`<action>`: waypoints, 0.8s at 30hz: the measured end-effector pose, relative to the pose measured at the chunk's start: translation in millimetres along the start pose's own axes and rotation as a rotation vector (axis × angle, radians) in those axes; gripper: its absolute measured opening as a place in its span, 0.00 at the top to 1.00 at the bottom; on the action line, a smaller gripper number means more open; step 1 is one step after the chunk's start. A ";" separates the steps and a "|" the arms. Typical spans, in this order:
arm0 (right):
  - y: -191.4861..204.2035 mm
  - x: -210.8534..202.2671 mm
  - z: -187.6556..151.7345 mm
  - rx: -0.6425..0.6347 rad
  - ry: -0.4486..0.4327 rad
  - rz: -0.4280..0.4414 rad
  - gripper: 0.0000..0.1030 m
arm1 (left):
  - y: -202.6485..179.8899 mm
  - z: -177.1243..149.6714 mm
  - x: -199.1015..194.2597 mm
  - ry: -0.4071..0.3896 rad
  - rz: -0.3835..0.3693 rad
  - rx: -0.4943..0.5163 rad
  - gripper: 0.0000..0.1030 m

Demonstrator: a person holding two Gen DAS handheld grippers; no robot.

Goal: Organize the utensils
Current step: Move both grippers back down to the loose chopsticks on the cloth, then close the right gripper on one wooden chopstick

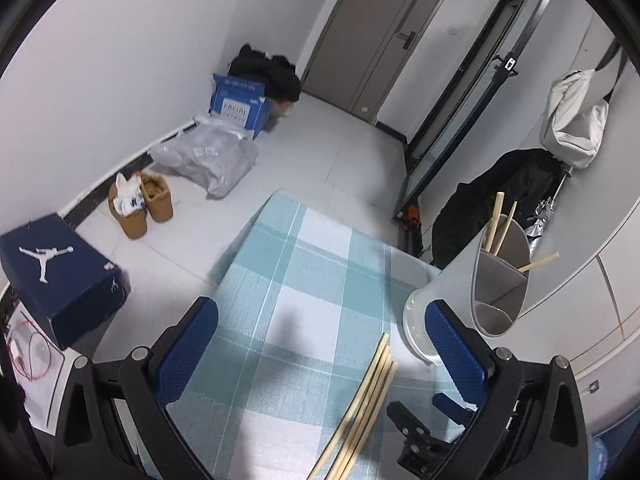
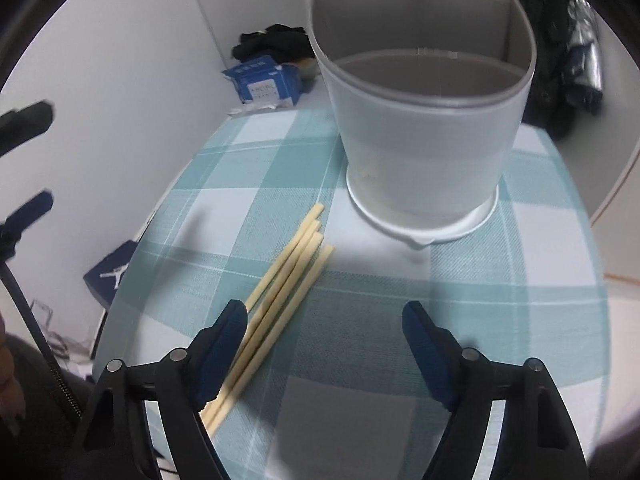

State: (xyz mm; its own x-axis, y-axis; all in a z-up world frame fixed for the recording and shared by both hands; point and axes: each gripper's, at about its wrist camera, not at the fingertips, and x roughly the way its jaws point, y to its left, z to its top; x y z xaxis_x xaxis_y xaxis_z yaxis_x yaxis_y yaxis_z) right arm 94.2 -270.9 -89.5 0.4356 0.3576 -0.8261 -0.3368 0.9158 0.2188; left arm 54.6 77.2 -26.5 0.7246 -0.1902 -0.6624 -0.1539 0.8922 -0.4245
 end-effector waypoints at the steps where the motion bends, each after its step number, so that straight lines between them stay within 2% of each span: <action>1: 1.1 2.8 -0.5 0.005 0.003 -0.017 0.28 | 1.6 0.0 -0.3 0.004 0.001 -0.002 0.01; 3: 3.8 7.2 -1.1 0.003 0.016 -0.045 0.37 | 2.9 -1.0 -2.5 0.012 -0.010 -0.002 0.01; 5: 7.6 14.4 -2.4 0.004 0.049 -0.079 0.39 | 5.0 -1.0 -4.4 0.013 -0.014 -0.004 0.02; 8: 19.4 18.0 -3.5 -0.034 0.051 -0.141 0.47 | 10.2 1.6 -8.5 0.011 -0.028 -0.029 0.01; 10: 25.9 19.6 -3.5 -0.048 0.052 -0.147 0.58 | 13.9 4.3 -10.5 0.007 -0.030 -0.047 0.01; 11: 27.1 20.0 -3.0 -0.049 0.055 -0.152 0.58 | 15.7 5.5 -11.2 0.004 -0.034 -0.054 0.01; 13: 26.7 20.6 -2.2 -0.033 0.060 -0.153 0.72 | 19.7 7.3 -12.9 -0.001 -0.034 -0.069 0.01; 18: 22.7 20.8 -1.4 0.003 0.081 -0.161 0.83 | 30.3 7.9 -14.1 0.002 -0.031 -0.113 0.02; 23: 35.7 26.5 8.1 -0.070 0.086 -0.200 0.84 | 34.6 8.1 -16.7 -0.002 -0.030 -0.134 0.01; 24: 37.7 28.0 9.9 -0.081 0.086 -0.196 0.87 | 34.4 8.2 -17.5 -0.007 -0.029 -0.132 0.01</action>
State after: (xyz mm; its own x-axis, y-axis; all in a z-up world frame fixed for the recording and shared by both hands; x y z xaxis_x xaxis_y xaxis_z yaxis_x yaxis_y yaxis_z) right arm 102.0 -224.5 -99.3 0.4276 0.1540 -0.8908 -0.3203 0.9473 0.0100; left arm 42.2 114.6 -24.5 0.7344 -0.2120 -0.6447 -0.2198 0.8245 -0.5215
